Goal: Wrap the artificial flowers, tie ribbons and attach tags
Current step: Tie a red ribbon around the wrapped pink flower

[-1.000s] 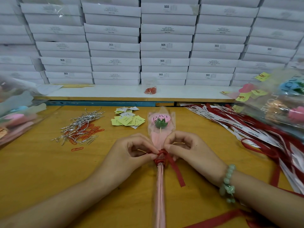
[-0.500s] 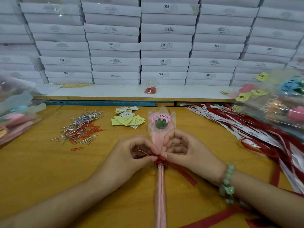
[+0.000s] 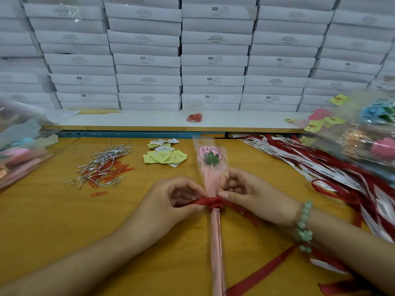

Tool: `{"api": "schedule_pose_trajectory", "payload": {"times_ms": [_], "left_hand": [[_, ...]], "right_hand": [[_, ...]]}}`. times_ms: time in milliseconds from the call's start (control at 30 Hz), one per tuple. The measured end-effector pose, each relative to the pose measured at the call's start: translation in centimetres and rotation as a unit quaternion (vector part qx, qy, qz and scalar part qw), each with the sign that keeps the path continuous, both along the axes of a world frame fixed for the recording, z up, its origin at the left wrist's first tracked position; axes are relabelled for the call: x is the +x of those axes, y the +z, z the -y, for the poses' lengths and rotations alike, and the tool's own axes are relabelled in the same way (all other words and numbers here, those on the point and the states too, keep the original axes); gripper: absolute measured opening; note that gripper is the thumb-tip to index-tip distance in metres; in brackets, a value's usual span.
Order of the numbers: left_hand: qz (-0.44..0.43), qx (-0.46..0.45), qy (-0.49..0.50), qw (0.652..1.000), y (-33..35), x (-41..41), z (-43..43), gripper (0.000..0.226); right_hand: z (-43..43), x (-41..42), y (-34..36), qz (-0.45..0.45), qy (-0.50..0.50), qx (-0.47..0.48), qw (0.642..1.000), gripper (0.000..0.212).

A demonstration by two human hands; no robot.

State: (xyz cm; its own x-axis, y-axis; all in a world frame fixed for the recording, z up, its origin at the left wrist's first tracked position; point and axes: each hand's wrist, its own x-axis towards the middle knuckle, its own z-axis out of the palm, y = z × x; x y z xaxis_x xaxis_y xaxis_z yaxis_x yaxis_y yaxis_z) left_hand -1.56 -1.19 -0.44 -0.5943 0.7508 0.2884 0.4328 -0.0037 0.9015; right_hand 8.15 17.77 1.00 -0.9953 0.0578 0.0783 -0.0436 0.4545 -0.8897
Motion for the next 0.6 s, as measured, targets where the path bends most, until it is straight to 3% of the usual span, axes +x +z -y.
{"api": "schedule_pose_trajectory", "payload": {"times_ms": [233, 367, 600], "left_hand": [[-0.028, -0.024, 0.006, 0.999, 0.3, 0.3, 0.2, 0.035], [-0.041, -0.033, 0.008, 0.999, 0.4, 0.4, 0.3, 0.030], [-0.044, -0.034, 0.001, 0.998, 0.3, 0.3, 0.1, 0.041]], "right_hand": [[-1.5, -0.3, 0.4, 0.051, 0.050, -0.034, 0.997, 0.007], [-1.9, -0.3, 0.2, 0.044, 0.061, -0.047, 0.996, 0.008], [-1.9, -0.3, -0.2, 0.019, 0.066, -0.037, 0.997, 0.013]]}}
